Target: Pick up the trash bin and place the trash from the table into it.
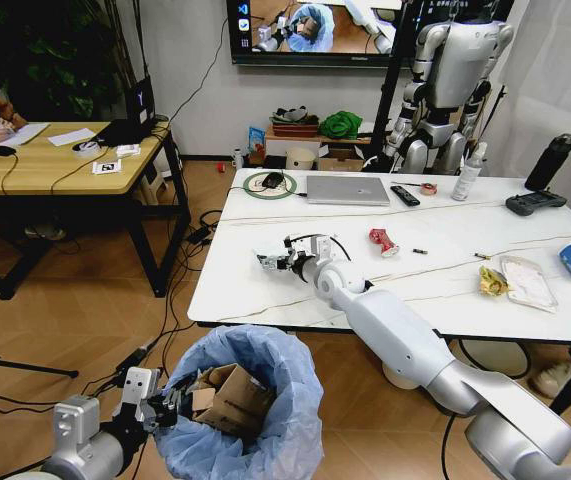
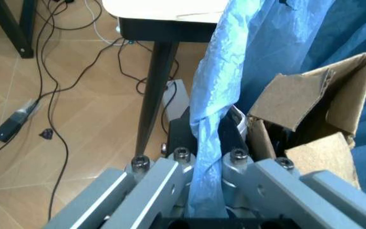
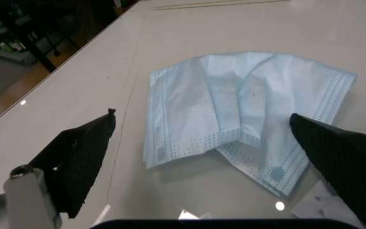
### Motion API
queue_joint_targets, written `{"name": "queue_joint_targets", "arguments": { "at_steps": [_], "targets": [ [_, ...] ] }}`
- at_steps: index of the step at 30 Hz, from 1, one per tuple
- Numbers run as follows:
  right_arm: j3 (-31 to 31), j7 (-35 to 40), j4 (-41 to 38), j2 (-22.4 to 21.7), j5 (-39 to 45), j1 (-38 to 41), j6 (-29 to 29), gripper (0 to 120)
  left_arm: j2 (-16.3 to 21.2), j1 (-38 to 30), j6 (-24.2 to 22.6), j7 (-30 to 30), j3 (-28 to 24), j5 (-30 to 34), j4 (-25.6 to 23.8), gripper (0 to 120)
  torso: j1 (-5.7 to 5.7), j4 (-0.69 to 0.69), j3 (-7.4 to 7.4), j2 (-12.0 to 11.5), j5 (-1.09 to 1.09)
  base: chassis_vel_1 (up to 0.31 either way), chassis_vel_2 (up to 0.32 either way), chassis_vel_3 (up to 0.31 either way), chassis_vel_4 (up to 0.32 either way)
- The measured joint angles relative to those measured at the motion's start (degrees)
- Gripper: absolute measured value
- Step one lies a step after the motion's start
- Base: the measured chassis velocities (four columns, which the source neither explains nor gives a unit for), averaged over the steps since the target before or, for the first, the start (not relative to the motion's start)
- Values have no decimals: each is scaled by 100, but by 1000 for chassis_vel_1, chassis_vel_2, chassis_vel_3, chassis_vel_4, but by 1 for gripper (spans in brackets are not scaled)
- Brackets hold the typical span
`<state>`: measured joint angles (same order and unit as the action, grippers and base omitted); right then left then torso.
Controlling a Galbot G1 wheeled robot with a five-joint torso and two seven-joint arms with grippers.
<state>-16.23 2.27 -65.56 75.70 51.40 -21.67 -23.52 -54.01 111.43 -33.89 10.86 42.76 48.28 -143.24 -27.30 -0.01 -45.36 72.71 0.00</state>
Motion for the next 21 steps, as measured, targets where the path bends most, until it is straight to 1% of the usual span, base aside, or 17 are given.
{"name": "queue_joint_targets", "arguments": {
  "at_steps": [9,13,14,15,18,19,21],
  "targets": [
    [0,-26,108,57,-12,49,-13,100,-4,3,0,0,1,1,0,0,0,0,0,0,-1,0,0,0,0],
    [-2,-28,161,75,-37,61,-49,89,-8,8,1,-1,1,1,0,0,1,-1,1,0,-1,0,0,0,0],
    [-2,-28,163,74,-54,57,-49,83,-7,8,2,-2,1,0,0,0,0,-1,1,1,-1,0,0,0,0],
    [-2,-28,163,74,-54,57,-49,83,-7,8,2,-2,1,0,0,0,0,-1,1,1,-1,0,0,0,0],
    [2,-27,144,61,-62,28,-48,71,1,4,3,-3,-1,1,0,0,0,-2,1,1,-1,0,0,0,0],
    [5,-27,132,52,-62,19,-48,65,2,0,4,-3,-3,0,0,0,0,-2,1,1,0,0,0,0,0],
    [10,-28,117,41,-63,2,-45,59,5,-4,4,-4,-10,1,0,0,0,-2,1,1,-1,0,0,0,0]
  ]
}}
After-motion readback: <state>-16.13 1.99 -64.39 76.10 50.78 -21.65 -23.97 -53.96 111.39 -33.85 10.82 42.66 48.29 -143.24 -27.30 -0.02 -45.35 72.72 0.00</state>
